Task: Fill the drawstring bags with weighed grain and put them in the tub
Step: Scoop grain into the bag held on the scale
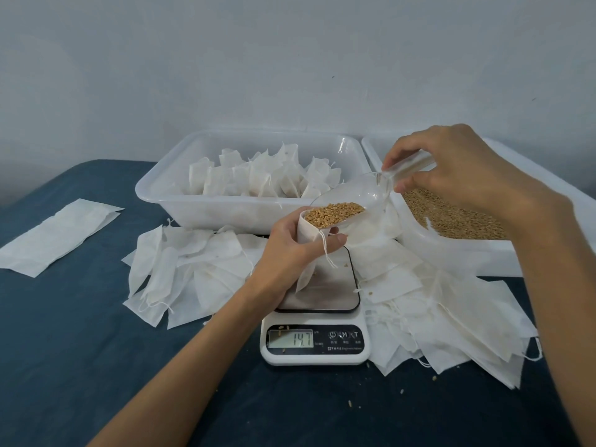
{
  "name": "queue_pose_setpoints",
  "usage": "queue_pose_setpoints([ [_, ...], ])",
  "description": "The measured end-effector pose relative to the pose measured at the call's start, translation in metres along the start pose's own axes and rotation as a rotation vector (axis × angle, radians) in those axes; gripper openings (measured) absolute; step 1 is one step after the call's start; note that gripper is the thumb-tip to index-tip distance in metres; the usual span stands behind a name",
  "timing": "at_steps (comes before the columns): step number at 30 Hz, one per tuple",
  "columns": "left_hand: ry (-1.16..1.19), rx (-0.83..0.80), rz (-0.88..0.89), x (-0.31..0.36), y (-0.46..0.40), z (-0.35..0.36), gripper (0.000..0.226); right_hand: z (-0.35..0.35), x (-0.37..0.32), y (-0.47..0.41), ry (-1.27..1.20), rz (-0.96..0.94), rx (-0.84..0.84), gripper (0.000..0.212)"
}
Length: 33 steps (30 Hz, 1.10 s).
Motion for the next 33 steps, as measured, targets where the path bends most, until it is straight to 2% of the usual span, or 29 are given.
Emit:
queue_pose_setpoints([
  [10, 0.024, -0.009, -0.015, -0.002, -0.001, -0.001, 0.043, -0.011, -0.015, -0.002, 0.204, -0.063, 0.095, 0.032],
  [20, 0.006, 0.008, -0.007, 0.0, 0.0, -0.001, 0.04, -0.006, -0.01, 0.0, 0.129, -0.034, 0.073, 0.029],
  [33, 0.05, -0.004, 0.004, -0.001, -0.001, 0.0, 0.037, -0.01, -0.011, -0.002, 0.199, -0.065, 0.116, 0.031],
])
Point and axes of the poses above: each hand's wrist, its own y-axis away from the middle knuckle, its own z-axis out of the palm, x = y × z, the point moved 5 cm from there along -y, towards the middle knuckle, and after that the axes turned 13 degrees about y, right-handed, at the moved point
